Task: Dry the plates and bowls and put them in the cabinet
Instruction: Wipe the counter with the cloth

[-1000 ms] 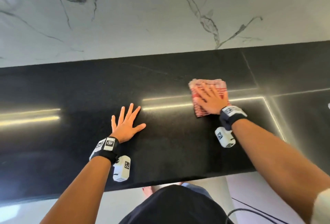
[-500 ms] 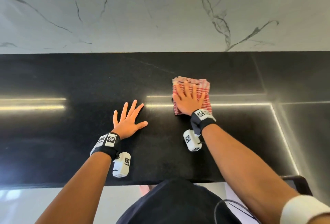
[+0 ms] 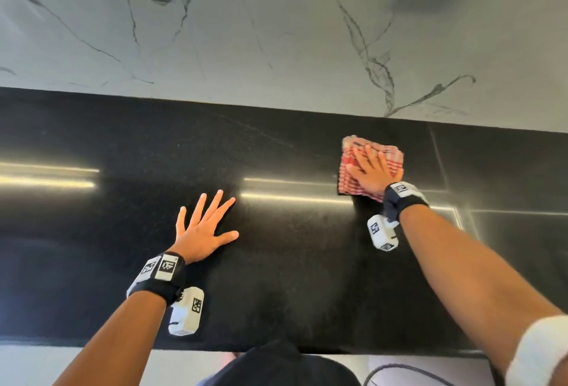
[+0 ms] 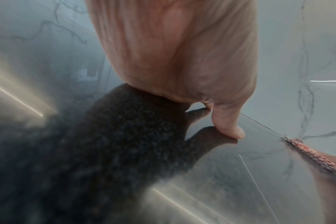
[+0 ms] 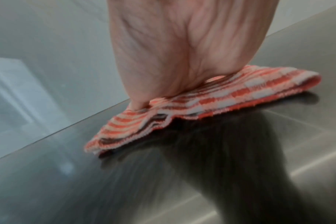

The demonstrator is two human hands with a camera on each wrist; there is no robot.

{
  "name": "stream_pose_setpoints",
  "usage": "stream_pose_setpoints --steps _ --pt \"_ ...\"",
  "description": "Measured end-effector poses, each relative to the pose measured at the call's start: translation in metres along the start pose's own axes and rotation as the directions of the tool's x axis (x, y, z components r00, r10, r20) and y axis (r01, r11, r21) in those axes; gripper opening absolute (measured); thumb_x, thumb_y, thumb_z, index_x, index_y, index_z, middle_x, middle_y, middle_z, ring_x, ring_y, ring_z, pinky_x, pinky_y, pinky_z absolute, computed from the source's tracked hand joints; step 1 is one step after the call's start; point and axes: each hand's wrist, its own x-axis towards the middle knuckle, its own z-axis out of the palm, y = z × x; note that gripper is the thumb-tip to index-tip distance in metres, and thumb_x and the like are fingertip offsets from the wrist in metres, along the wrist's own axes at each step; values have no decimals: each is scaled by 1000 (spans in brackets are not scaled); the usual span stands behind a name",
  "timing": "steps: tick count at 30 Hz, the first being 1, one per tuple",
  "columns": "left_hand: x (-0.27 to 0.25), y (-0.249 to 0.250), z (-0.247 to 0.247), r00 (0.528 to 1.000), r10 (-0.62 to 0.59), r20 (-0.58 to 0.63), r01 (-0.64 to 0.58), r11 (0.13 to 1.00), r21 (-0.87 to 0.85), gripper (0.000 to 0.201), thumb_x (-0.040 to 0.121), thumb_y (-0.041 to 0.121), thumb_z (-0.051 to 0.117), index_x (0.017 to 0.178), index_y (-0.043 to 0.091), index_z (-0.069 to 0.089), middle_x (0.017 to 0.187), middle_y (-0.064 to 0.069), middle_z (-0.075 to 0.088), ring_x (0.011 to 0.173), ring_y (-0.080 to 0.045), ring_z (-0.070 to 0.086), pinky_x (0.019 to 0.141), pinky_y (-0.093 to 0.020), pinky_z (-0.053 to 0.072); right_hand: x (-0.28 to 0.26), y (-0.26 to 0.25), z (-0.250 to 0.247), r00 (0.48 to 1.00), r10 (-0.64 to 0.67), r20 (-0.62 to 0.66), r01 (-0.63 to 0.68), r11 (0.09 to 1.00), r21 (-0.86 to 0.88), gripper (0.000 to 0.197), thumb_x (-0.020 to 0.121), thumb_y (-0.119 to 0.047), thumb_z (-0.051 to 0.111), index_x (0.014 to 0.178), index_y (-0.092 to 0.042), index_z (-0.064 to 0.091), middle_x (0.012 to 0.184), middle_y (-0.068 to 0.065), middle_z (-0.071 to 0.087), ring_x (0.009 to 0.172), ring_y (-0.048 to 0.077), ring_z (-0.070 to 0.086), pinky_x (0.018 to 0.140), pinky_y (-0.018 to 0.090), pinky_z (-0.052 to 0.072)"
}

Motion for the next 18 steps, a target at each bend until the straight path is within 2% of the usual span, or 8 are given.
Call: stream_pose_setpoints --steps 2,4,7,10,15,18 --pt "0 2 0 1000 -2 2 2 1000 7 79 98 61 48 156 52 -5 156 24 -29 145 -9 -32 118 -54 -20 17 18 -17 997 80 -3 -79 996 41 78 95 -75 24 159 -40 -2 168 -3 -18 154 27 -19 123 46 -15" --pt "0 2 -1 1000 -9 11 9 1000 14 79 98 61 47 156 52 -6 157 24 -30 144 -10 -33 118 -55 -20 31 22 -29 989 147 -18 -145 986 79 70 103 -61 27 160 -36 -4 167 0 -20 153 30 -19 124 44 -13" --pt "0 2 -2 999 -15 38 14 1000 23 80 98 61 46 156 51 -8 158 22 -31 143 -11 -35 118 -55 -21 45 3 -36 971 231 -66 -221 967 127 67 103 -60 24 159 -37 -5 167 0 -21 153 32 -21 123 47 -14" --pt "0 2 -3 999 -20 46 19 999 33 80 99 61 45 155 51 -9 155 24 -34 144 -11 -35 118 -55 -21 55 -26 -37 967 241 -82 -226 961 156 65 104 -58 21 159 -37 -5 167 0 -21 152 35 -20 123 48 -15" --pt "0 5 -4 998 -32 49 29 998 48 80 99 61 45 155 51 -11 154 24 -34 143 -9 -35 119 -56 -20 67 -100 -16 1000 22 -22 -21 999 27 66 99 -64 15 156 -44 -12 165 -3 -27 152 34 -23 119 59 -16" --pt "-1 5 -3 998 -34 46 32 998 45 79 98 61 45 155 52 -10 154 25 -33 143 -9 -34 119 -56 -19 48 -176 10 978 -205 42 208 975 -79 65 100 -66 13 156 -45 -13 165 -5 -26 152 31 -22 114 62 -19"
